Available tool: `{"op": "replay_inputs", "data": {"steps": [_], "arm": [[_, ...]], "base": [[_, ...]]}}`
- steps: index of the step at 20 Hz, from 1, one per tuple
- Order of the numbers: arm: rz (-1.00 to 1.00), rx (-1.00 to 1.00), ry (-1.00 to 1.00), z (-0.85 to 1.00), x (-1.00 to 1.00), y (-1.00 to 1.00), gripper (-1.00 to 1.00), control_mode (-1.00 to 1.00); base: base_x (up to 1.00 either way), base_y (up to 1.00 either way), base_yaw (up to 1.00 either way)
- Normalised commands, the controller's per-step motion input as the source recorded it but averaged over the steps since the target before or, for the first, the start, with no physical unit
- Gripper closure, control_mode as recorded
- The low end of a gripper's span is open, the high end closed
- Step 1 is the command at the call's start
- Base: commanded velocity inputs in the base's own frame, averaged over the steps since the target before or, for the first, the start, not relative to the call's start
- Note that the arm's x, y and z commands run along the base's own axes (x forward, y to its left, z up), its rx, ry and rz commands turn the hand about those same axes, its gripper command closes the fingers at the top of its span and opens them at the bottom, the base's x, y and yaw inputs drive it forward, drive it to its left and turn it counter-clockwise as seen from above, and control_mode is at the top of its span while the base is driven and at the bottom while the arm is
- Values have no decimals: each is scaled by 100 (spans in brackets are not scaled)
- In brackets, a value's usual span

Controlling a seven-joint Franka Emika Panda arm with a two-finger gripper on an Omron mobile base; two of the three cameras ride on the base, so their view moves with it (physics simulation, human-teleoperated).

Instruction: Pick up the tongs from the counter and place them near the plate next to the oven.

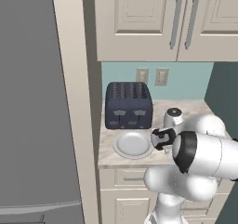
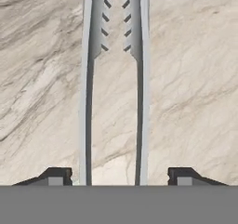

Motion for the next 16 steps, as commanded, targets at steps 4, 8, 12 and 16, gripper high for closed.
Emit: {"op": "replay_inputs", "data": {"steps": [4, 8, 12, 16], "arm": [[4, 8, -40, 19, -61, 5, -100, -100], [1, 4, -31, 81, -69, 23, -100, -100], [0, -6, -5, 59, -100, 84, -100, -100], [0, -17, -3, 31, -100, 88, -100, -100]], "base": [[0, 0, 0], [0, 0, 0], [0, 0, 0], [0, 0, 0]]}}
